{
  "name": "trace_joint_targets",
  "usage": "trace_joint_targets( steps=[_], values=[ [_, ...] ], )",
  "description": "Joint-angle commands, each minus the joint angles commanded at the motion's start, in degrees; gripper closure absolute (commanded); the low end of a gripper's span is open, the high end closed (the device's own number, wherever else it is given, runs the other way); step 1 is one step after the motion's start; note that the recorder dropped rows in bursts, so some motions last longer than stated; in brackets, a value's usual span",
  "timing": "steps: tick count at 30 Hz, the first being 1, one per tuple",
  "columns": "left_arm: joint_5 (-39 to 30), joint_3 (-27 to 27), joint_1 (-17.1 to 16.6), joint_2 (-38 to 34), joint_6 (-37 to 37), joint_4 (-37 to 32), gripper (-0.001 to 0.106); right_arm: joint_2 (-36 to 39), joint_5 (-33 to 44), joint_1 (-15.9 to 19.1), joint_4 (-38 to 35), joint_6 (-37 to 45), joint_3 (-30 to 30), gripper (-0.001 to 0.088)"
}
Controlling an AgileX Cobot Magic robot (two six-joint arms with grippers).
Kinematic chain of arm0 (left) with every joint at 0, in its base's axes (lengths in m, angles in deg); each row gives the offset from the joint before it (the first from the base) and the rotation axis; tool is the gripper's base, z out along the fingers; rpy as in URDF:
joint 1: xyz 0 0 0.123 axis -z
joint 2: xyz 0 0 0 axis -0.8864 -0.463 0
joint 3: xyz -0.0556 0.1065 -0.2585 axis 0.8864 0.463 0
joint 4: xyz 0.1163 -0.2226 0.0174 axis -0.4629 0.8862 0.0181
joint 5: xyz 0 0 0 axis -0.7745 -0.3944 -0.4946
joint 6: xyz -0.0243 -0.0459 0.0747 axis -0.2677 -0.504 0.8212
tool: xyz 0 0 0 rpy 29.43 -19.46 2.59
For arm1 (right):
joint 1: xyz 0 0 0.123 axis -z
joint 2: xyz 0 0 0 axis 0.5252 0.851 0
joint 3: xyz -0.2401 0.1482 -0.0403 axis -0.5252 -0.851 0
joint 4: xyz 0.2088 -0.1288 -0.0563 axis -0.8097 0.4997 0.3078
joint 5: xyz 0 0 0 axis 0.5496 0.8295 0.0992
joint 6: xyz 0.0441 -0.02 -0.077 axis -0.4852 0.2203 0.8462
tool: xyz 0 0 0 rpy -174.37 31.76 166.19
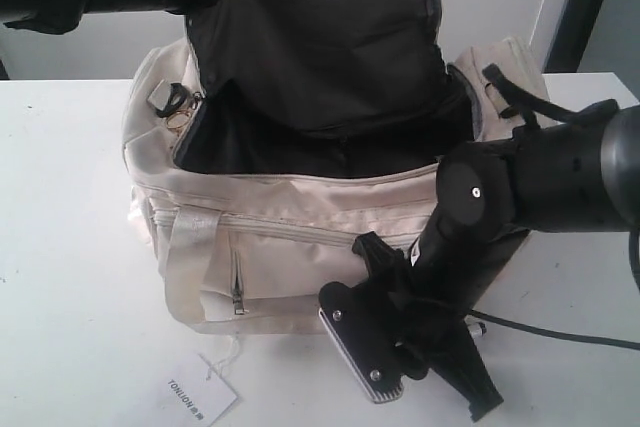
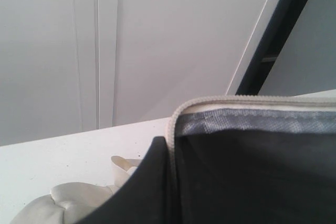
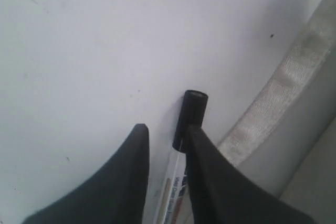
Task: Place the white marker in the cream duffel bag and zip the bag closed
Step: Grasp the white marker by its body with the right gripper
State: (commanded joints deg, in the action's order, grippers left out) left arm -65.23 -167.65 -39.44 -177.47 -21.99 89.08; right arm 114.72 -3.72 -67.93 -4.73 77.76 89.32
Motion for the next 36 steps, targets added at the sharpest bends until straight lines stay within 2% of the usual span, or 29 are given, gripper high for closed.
trace_joint_targets(
  steps=[4, 7, 11, 20, 25, 30, 36],
  values=[
    [0.0, 0.0, 0.0, 0.0, 0.0, 0.0, 0.105, -0.9, -3.4, -1.4, 2.6, 0.0, 0.0, 0.0624],
    [0.0, 0.0, 0.0, 0.0, 0.0, 0.0, 0.105, -4.5, -4.9, -4.0, 2.7, 0.0, 0.0, 0.0624],
    [0.0, 0.0, 0.0, 0.0, 0.0, 0.0, 0.105, -5.0, 0.0, -6.7, 1.6, 0.3, 0.0, 0.0624],
    [0.0, 0.0, 0.0, 0.0, 0.0, 0.0, 0.105, 1.9, -2.8, -5.9, 4.2, -0.5, 0.0, 0.0624],
    [0.0, 0.0, 0.0, 0.0, 0.0, 0.0, 0.105, 2.1, -7.4, -5.4, 5.3, -6.7, 0.0, 0.0624],
    [0.0, 0.0, 0.0, 0.0, 0.0, 0.0, 0.105, 2.1, -7.3, -5.4, 6.3, -7.2, 0.0, 0.0624],
    [0.0, 0.0, 0.0, 0.0, 0.0, 0.0, 0.105, 3.6, -6.9, -4.2, 11.6, -15.0, 0.0, 0.0624]
  ],
)
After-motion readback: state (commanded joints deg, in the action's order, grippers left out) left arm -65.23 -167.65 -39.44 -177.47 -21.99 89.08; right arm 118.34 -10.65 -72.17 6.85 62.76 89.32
